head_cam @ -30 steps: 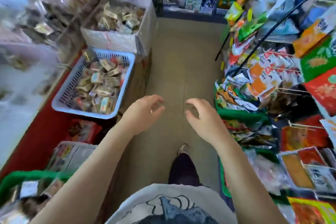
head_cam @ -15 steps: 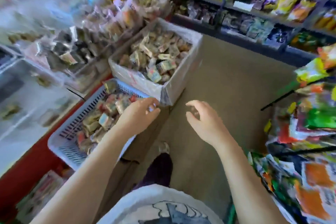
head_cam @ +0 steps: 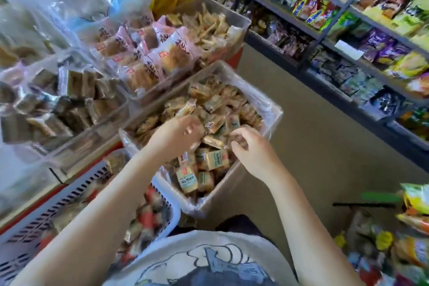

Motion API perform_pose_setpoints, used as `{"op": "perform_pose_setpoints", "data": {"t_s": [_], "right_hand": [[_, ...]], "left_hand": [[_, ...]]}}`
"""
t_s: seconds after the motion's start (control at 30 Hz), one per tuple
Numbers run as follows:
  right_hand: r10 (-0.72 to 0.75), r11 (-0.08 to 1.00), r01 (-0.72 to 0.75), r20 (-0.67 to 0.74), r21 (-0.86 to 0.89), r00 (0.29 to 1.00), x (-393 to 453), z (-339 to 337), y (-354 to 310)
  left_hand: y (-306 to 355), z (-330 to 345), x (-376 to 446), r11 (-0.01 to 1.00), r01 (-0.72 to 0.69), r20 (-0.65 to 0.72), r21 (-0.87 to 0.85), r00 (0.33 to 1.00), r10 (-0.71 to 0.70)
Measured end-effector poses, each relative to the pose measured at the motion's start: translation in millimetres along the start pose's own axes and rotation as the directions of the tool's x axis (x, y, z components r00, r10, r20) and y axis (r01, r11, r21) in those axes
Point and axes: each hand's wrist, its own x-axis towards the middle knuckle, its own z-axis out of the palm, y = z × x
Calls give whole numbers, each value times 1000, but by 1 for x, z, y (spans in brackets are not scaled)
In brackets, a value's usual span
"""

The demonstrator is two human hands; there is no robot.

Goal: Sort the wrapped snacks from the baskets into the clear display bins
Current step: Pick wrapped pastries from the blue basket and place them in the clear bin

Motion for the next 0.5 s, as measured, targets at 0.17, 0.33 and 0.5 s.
{"op": "perform_pose_setpoints", "data": {"t_s": [0.17, 0.33, 0.5], "right_hand": [[-48, 997, 53, 102, -49, 994, 111, -11, 9], [-146, 988, 156, 238, -21, 960, 226, 0, 18], [-203, 964, 252, 373, -84, 905, 310, 30, 29]], "left_hand": [[-18, 16, 68, 992, 126, -166, -18, 978, -127], [-17, 30, 117, 924, 383, -140, 8, 915, -378], [-10, 46, 138, 808, 588, -165, -28, 795, -584]]}}
